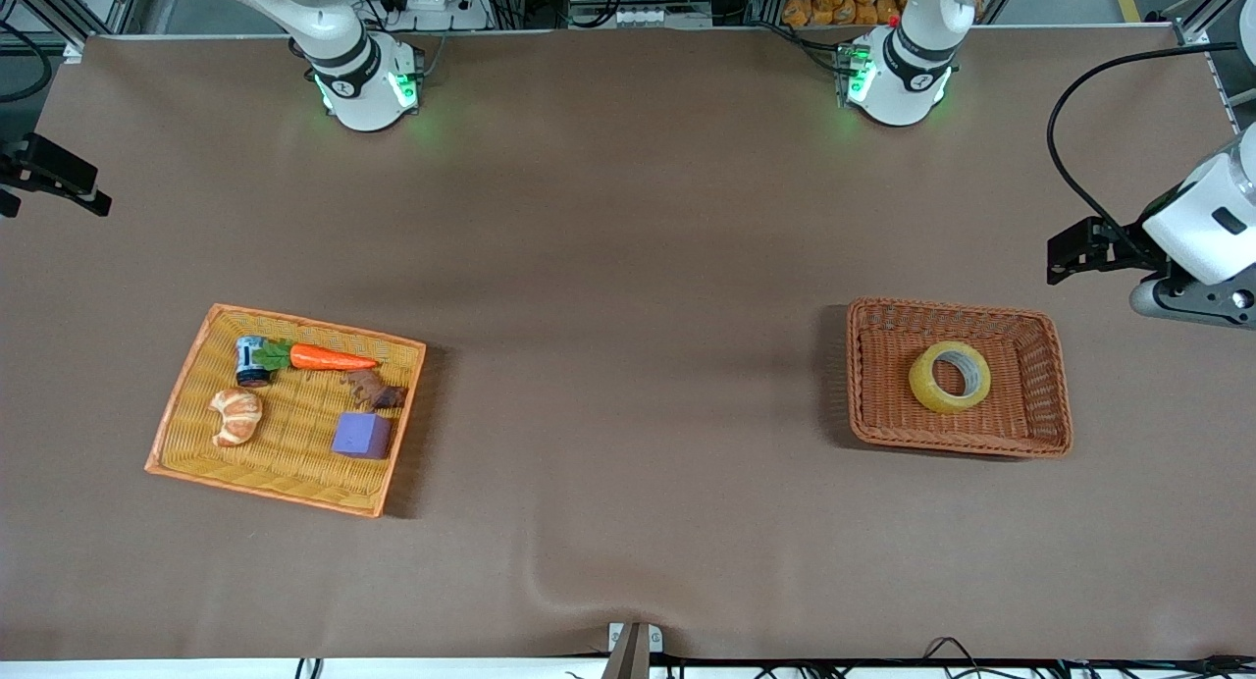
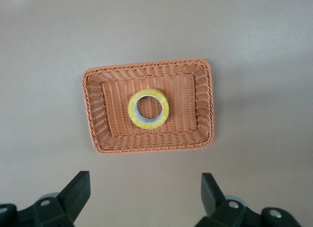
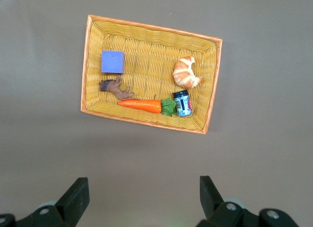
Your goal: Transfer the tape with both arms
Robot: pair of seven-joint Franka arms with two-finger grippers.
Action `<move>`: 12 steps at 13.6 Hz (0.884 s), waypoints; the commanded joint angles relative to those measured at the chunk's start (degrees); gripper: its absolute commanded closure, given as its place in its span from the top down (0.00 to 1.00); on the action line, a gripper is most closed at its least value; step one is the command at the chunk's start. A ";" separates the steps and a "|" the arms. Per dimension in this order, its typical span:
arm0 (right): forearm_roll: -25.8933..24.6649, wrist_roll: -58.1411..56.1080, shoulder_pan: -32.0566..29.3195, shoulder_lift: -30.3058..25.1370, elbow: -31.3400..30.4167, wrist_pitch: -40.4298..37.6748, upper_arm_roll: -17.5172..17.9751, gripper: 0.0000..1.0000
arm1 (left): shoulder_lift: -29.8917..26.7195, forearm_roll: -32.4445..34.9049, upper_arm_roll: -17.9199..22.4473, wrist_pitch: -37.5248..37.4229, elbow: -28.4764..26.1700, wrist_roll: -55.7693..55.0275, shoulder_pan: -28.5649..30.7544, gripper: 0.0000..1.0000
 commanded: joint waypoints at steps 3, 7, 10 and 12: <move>0.47 -0.28 0.65 -0.22 0.67 -0.77 0.48 1.00 | -2.69 -3.21 -3.26 -2.42 -2.50 -4.59 0.29 1.00; 0.03 -0.63 0.48 -0.22 0.67 -0.86 0.31 1.00 | -4.44 -2.34 -3.62 -4.01 -2.50 -6.81 -0.94 1.00; 0.03 -0.55 0.48 -0.22 0.67 -0.77 0.31 1.00 | -8.91 -2.43 -2.84 -4.00 -5.65 -3.39 0.47 1.00; 0.20 -0.55 0.22 -0.22 0.67 -0.77 0.22 1.00 | -10.85 -2.34 -0.47 -4.09 -6.19 -3.20 -0.84 1.00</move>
